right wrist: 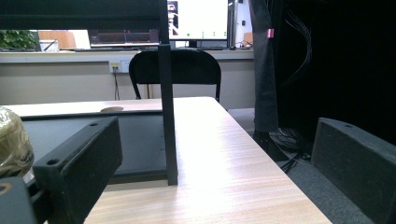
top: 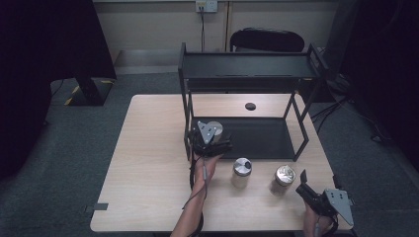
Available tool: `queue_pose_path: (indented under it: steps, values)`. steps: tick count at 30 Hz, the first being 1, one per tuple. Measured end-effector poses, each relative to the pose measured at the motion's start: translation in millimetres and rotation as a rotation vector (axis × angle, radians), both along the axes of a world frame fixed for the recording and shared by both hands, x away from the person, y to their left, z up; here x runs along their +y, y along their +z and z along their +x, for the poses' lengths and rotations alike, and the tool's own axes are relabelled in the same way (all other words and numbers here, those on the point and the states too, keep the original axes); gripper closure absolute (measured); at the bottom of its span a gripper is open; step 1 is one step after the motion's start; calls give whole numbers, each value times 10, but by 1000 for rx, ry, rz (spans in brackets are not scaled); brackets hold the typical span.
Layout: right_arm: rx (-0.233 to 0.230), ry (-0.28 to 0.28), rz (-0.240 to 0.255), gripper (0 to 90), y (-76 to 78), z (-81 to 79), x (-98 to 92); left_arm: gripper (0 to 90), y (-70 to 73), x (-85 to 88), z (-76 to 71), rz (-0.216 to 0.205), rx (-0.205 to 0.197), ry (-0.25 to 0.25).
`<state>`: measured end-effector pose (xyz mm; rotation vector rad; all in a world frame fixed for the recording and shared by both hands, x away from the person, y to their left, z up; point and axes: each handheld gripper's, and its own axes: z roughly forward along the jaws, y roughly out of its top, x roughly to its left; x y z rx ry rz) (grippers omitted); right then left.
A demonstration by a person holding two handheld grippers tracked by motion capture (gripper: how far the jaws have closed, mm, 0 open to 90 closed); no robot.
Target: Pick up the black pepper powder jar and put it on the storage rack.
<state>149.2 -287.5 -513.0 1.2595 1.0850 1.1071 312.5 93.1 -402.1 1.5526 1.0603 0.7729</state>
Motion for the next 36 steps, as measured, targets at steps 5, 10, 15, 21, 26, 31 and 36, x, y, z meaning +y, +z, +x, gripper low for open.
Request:
queue_pose_path:
  steps: [5,10,15,21,26,31,36]
  values:
    - [0,-1,2,8,1,1,0,0,1,53,-4,-44,2,5]
    - [-1,-4,6,8,1,1,0,0,-3,100,-38,-68,-11,14]
    - [0,-4,4,8,1,2,3,2,8,137,-84,-85,-31,15]
    - [0,-5,3,8,1,2,4,2,34,182,-125,-102,-49,-1]
    - [0,-5,3,8,2,3,5,1,34,203,-171,-94,-74,0]
    - [0,-7,6,8,2,3,5,2,27,232,-209,-78,-107,-8]
    - [1,-7,5,8,4,4,7,10,34,269,-241,-83,-112,-8]
